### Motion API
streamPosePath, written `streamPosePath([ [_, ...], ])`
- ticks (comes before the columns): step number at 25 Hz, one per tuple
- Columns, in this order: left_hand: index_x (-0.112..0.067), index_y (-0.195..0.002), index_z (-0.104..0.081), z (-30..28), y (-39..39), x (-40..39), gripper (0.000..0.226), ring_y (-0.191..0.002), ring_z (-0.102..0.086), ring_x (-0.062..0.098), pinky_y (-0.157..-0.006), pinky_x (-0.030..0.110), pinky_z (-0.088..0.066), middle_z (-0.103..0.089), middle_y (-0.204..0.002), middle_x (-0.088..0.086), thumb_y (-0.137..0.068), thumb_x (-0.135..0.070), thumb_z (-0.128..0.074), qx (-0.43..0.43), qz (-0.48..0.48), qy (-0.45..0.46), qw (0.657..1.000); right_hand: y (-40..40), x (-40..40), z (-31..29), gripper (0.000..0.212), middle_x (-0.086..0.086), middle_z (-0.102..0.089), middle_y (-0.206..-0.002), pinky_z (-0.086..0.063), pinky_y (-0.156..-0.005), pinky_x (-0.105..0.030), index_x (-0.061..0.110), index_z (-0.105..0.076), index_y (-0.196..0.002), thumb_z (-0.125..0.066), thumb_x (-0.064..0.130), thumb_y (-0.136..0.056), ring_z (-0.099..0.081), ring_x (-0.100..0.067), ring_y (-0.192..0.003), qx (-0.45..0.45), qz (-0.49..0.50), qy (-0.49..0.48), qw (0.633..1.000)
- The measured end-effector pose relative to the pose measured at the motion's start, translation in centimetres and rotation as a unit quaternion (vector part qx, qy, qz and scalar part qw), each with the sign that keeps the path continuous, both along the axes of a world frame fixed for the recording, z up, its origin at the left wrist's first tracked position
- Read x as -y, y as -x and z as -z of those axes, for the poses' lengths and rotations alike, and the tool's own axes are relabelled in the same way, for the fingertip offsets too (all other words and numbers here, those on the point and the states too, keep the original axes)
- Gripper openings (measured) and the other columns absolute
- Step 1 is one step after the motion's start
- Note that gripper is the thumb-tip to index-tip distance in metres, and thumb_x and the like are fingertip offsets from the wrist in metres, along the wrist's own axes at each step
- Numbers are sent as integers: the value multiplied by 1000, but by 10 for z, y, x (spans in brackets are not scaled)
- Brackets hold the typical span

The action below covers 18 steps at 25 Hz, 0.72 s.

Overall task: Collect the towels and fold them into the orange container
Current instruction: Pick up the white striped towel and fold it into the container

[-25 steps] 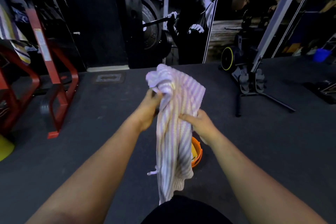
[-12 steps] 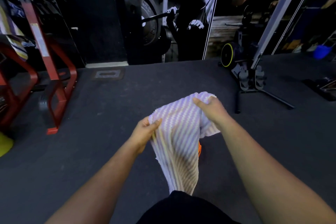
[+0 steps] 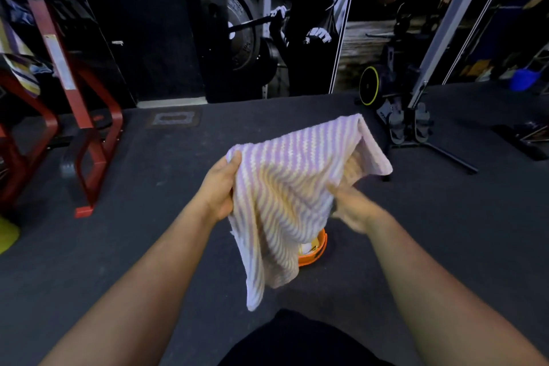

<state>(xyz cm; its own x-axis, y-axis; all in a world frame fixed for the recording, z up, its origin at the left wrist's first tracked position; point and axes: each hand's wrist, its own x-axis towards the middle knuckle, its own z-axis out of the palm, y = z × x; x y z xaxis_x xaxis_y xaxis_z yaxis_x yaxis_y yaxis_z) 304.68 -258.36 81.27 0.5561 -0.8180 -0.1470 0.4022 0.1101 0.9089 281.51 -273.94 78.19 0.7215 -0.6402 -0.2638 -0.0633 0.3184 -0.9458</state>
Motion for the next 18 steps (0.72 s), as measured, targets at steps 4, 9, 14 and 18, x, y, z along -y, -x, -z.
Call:
streamPosePath([
  [4, -10, -125, -61, -20, -8, -4, 25, -106, -72, 28, -88, 44, -60, -73, -115, 16, -101, -17, -58, -1, 49, 16, 999, -15, -12, 5, 28, -15, -75, -111, -52, -101, -47, 1, -71, -115, -72, 11, -90, -70, -28, -108, 3, 49, 48, 998],
  [9, -11, -118, -61, -22, -42, -12, 20, -93, -74, 24, -77, 41, -62, -70, -113, 17, -97, -8, -63, -13, -23, 24, 999, -12, 19, -42, 33, -18, -74, -110, -56, -98, -48, -5, -65, -124, -66, 13, -96, -72, -26, -100, 37, 111, 39, 992],
  [14, 0, -124, -66, 31, -36, -21, 53, -109, -70, 37, -101, 56, -53, -75, -113, 19, -81, -26, -81, 127, 166, -209, 955, -6, 16, -29, 34, -10, -67, -133, -55, -93, -29, 15, -65, -128, -66, 27, -96, -67, -19, -116, -81, -88, 64, 991],
  [18, -2, -107, -68, 38, -41, -19, 19, -79, -75, 22, -77, 38, -63, -73, -100, 19, -95, -16, -70, 41, 40, -119, 991, 1, 17, -13, 31, -21, -73, -114, -61, -78, -28, -3, -68, -120, -71, 7, -91, -71, -28, -106, -96, 35, 69, 992],
])
